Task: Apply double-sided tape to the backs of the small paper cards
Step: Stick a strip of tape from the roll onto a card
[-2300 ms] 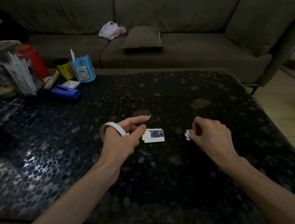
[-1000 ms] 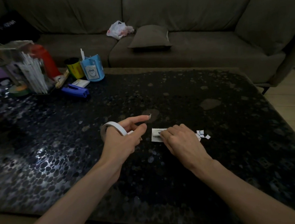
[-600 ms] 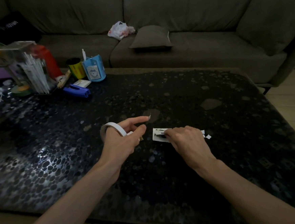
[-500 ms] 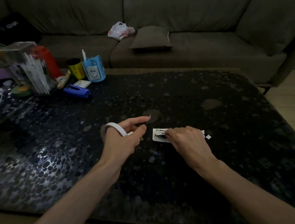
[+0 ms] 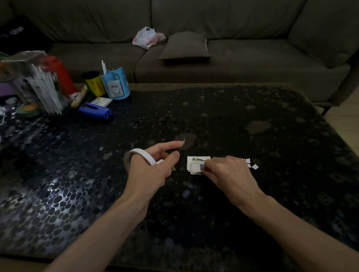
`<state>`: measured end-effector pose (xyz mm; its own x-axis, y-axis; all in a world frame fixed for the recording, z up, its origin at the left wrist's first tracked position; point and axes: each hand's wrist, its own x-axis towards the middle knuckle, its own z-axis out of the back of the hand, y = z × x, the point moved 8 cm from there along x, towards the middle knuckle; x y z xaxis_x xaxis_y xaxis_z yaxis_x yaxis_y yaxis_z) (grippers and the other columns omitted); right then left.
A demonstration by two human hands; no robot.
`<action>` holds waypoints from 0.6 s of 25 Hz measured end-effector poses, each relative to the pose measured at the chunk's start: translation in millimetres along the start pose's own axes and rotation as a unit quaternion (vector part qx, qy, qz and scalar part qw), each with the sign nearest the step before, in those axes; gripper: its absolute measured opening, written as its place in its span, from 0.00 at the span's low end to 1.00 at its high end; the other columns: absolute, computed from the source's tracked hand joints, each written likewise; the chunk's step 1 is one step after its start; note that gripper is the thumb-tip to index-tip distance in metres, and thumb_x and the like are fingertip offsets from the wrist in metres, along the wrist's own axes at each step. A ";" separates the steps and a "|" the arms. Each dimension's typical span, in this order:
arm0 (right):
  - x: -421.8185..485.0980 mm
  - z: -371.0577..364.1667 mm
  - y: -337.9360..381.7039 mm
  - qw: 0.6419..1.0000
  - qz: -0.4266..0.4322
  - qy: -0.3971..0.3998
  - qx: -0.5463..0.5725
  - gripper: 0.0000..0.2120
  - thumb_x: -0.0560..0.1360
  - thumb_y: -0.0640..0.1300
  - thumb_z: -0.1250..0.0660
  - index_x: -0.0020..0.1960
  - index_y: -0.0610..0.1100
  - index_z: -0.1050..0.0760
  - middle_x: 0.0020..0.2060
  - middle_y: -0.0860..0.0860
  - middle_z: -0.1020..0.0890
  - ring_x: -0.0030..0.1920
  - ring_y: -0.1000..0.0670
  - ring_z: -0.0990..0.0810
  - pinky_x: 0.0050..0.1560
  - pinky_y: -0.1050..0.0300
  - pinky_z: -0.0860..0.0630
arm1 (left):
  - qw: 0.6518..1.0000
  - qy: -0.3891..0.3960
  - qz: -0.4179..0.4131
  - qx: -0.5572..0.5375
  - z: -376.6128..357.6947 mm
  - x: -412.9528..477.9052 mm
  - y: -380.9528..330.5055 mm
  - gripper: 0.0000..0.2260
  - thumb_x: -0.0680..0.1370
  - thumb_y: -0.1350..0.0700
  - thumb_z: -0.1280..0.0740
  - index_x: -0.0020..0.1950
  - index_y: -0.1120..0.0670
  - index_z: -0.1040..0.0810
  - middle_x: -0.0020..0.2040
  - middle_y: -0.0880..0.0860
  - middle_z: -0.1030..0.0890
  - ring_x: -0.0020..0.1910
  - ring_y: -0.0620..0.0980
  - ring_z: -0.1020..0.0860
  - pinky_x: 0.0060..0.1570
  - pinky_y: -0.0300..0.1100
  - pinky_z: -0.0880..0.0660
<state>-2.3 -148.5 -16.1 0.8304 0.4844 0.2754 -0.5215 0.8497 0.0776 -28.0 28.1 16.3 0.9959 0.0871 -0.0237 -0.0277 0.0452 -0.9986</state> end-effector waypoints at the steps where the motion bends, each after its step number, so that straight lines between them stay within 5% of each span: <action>1: -0.9 2.0 0.0 1.000 -0.001 -0.007 -0.001 0.06 0.78 0.46 0.26 0.53 0.47 0.18 0.46 0.50 0.14 0.42 0.50 0.16 0.50 0.52 0.18 | 1.000 0.000 -0.001 -0.001 -0.3 -0.1 -0.4 0.10 0.80 0.58 0.28 0.53 0.44 0.12 0.30 0.44 0.26 0.24 0.39 0.33 0.24 0.31 0.37; 5: -7.4 19.7 5.2 0.996 0.014 -0.087 -0.019 0.14 0.70 0.39 0.21 0.54 0.43 0.18 0.45 0.46 0.14 0.38 0.48 0.16 0.41 0.53 0.20 | 1.000 0.000 -0.005 0.003 -0.5 -0.6 -2.4 0.10 0.81 0.58 0.29 0.54 0.44 0.12 0.31 0.45 0.27 0.25 0.39 0.33 0.24 0.32 0.37; 7: -15.1 27.6 13.0 0.991 0.059 -0.117 -0.017 0.11 0.74 0.42 0.29 0.56 0.42 0.19 0.46 0.45 0.14 0.41 0.46 0.15 0.43 0.51 0.19 | 1.000 0.000 -0.006 0.004 0.2 -0.9 -2.7 0.09 0.81 0.59 0.29 0.54 0.45 0.12 0.30 0.44 0.27 0.25 0.40 0.34 0.23 0.32 0.37; 11: -34.7 25.9 22.5 0.993 0.096 -0.075 -0.007 0.20 0.80 0.53 0.39 0.62 0.41 0.19 0.47 0.48 0.13 0.42 0.48 0.14 0.43 0.53 0.18 | 1.000 -0.003 -0.005 0.004 1.9 -2.7 -2.0 0.10 0.80 0.59 0.28 0.53 0.44 0.12 0.31 0.45 0.26 0.25 0.40 0.33 0.24 0.32 0.37; 15: -42.0 18.8 25.0 0.994 0.105 -0.017 0.010 0.07 0.80 0.50 0.31 0.52 0.47 0.19 0.37 0.53 0.17 0.34 0.52 0.20 0.39 0.56 0.20 | 1.000 0.003 -0.003 0.009 0.7 -4.2 0.0 0.10 0.81 0.59 0.29 0.53 0.44 0.12 0.32 0.46 0.26 0.25 0.40 0.33 0.24 0.33 0.37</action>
<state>-53.9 -151.6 -7.7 0.6963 0.6427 0.3194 -0.6863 0.7265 0.0343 -32.2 28.4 16.4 0.9965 0.0816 -0.0179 -0.0231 0.0632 -0.9977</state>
